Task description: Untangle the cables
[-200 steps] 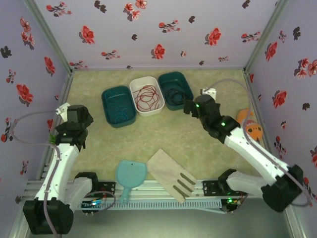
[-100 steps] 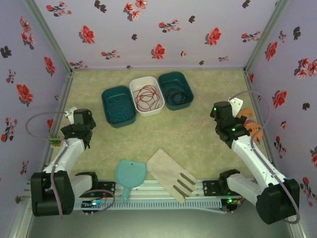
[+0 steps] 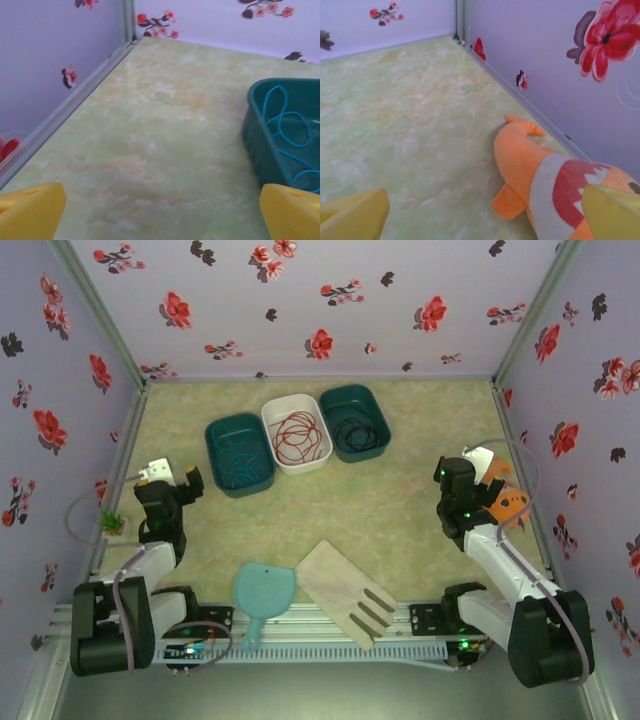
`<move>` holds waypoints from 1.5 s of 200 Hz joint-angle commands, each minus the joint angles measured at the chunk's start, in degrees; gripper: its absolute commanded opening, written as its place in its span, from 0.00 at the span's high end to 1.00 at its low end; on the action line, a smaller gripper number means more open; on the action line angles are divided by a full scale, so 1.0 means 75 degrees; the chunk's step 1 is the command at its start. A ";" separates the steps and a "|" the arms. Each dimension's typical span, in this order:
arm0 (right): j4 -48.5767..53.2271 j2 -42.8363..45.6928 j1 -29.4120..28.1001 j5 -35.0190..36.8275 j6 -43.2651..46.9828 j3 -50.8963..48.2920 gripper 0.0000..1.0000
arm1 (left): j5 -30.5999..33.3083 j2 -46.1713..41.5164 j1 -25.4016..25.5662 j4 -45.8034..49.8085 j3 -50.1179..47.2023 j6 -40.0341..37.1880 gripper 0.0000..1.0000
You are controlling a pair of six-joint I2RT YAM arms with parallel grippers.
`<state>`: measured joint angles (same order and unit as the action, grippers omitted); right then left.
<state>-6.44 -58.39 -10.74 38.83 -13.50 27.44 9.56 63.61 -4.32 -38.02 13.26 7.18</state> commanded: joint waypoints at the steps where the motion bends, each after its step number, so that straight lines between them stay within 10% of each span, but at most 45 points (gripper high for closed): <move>1: -0.0967 -0.0103 0.0153 0.0028 0.0315 -0.0127 0.01 | -0.0913 0.0477 -0.0199 -0.1607 -0.0253 -0.0158 0.00; 105: -0.3341 -0.1017 0.0782 -0.0899 0.0993 -0.0910 0.01 | -0.2063 0.3420 -0.0361 -0.3912 0.0066 -0.0095 0.00; 300: -0.6001 -0.2722 0.1732 -0.4654 0.0909 -0.1420 0.01 | -0.1118 0.3270 0.0095 -0.2113 0.0992 -0.0367 0.00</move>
<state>-45.50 -75.00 1.89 7.99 -5.10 16.34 -0.08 88.18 -3.90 -54.28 20.05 5.76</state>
